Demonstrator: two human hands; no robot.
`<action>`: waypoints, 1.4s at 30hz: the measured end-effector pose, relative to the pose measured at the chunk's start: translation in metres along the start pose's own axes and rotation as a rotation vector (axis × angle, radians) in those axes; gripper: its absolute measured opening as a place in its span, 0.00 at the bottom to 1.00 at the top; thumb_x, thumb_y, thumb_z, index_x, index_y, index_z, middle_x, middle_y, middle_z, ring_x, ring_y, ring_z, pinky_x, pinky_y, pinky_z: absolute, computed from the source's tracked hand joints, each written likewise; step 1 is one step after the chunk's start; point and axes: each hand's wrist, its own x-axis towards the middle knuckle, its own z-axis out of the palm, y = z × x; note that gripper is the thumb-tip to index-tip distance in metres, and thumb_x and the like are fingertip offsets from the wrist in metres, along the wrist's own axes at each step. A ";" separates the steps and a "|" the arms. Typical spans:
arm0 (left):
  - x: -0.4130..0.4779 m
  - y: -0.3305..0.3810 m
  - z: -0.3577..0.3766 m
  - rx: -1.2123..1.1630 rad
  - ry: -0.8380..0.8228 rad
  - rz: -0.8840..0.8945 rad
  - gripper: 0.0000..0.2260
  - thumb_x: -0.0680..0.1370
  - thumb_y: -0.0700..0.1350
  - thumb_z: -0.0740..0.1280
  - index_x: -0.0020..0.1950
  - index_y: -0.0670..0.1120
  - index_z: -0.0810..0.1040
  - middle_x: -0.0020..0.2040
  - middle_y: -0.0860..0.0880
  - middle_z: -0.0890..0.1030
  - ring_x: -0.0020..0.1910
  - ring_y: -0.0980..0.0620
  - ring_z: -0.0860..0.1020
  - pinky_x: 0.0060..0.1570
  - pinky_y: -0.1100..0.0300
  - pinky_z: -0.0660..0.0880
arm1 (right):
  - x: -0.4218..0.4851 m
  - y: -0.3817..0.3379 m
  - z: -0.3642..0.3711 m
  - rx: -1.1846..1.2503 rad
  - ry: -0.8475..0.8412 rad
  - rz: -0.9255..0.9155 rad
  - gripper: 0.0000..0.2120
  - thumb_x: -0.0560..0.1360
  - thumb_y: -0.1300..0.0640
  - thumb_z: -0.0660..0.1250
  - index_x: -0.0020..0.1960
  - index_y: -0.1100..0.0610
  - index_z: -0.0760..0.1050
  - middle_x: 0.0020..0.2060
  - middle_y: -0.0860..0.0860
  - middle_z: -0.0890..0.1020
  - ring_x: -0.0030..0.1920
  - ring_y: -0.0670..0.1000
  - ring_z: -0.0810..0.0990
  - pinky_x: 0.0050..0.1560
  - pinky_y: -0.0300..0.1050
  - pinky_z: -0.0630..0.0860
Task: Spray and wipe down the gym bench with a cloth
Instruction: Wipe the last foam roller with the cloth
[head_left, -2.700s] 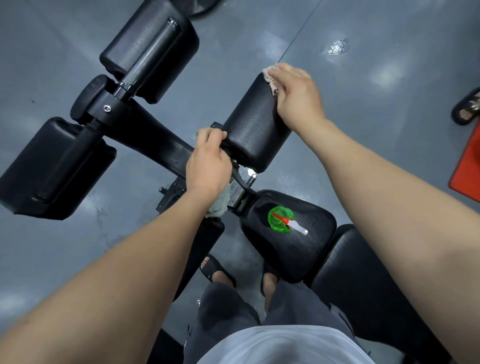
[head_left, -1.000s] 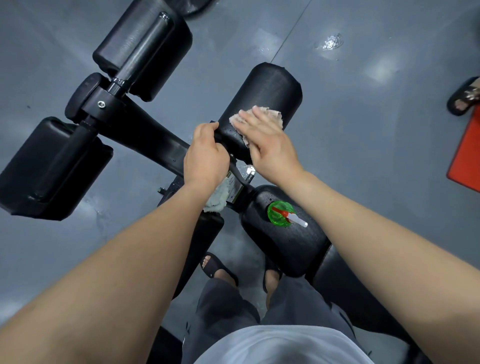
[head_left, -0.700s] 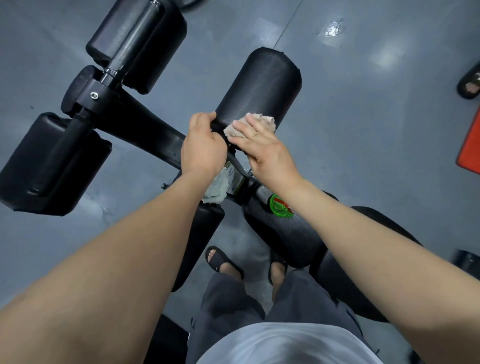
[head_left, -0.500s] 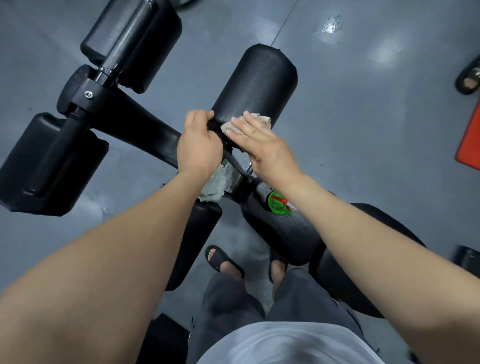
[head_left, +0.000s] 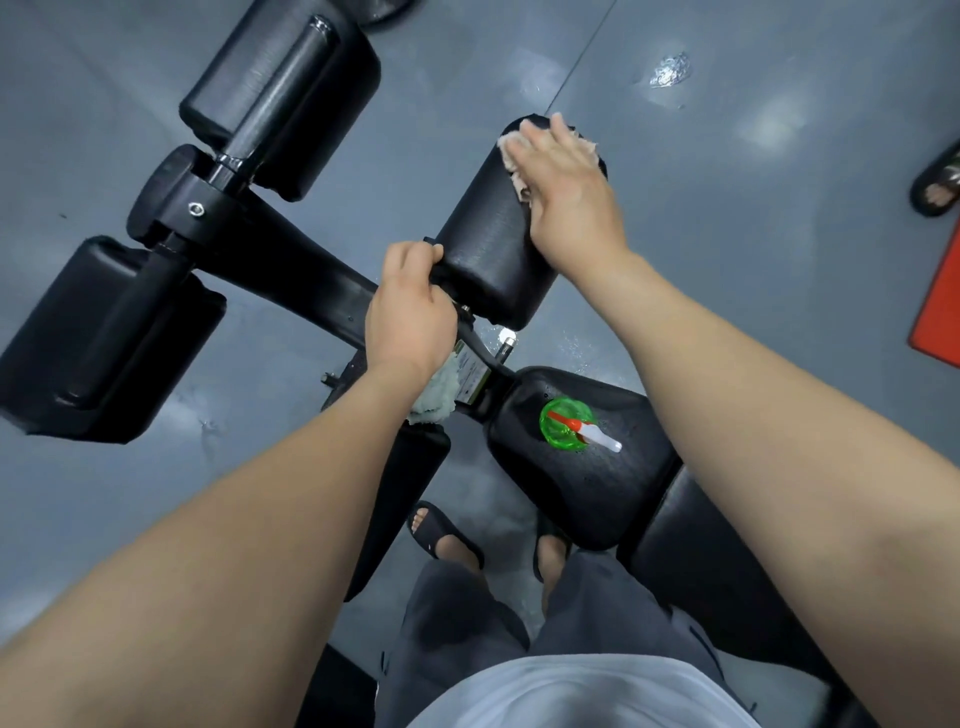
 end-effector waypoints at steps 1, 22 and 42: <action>-0.001 0.001 0.000 0.004 -0.005 0.004 0.19 0.79 0.35 0.55 0.66 0.49 0.75 0.67 0.58 0.70 0.49 0.55 0.71 0.52 0.57 0.69 | 0.007 0.004 -0.001 0.001 -0.012 0.030 0.25 0.77 0.61 0.50 0.70 0.52 0.74 0.73 0.51 0.73 0.78 0.61 0.62 0.76 0.57 0.60; 0.002 0.005 -0.002 0.036 -0.014 -0.062 0.20 0.79 0.38 0.56 0.70 0.50 0.71 0.69 0.56 0.69 0.51 0.52 0.75 0.53 0.53 0.72 | 0.008 0.032 -0.011 0.411 0.069 0.412 0.20 0.83 0.59 0.54 0.71 0.49 0.74 0.63 0.49 0.79 0.59 0.43 0.74 0.56 0.22 0.63; 0.001 0.006 -0.004 0.032 -0.024 -0.050 0.21 0.79 0.36 0.55 0.70 0.48 0.72 0.71 0.55 0.70 0.45 0.55 0.70 0.48 0.58 0.66 | -0.024 -0.010 0.014 0.134 0.088 -0.116 0.25 0.73 0.71 0.58 0.67 0.59 0.79 0.67 0.56 0.79 0.73 0.64 0.71 0.72 0.67 0.65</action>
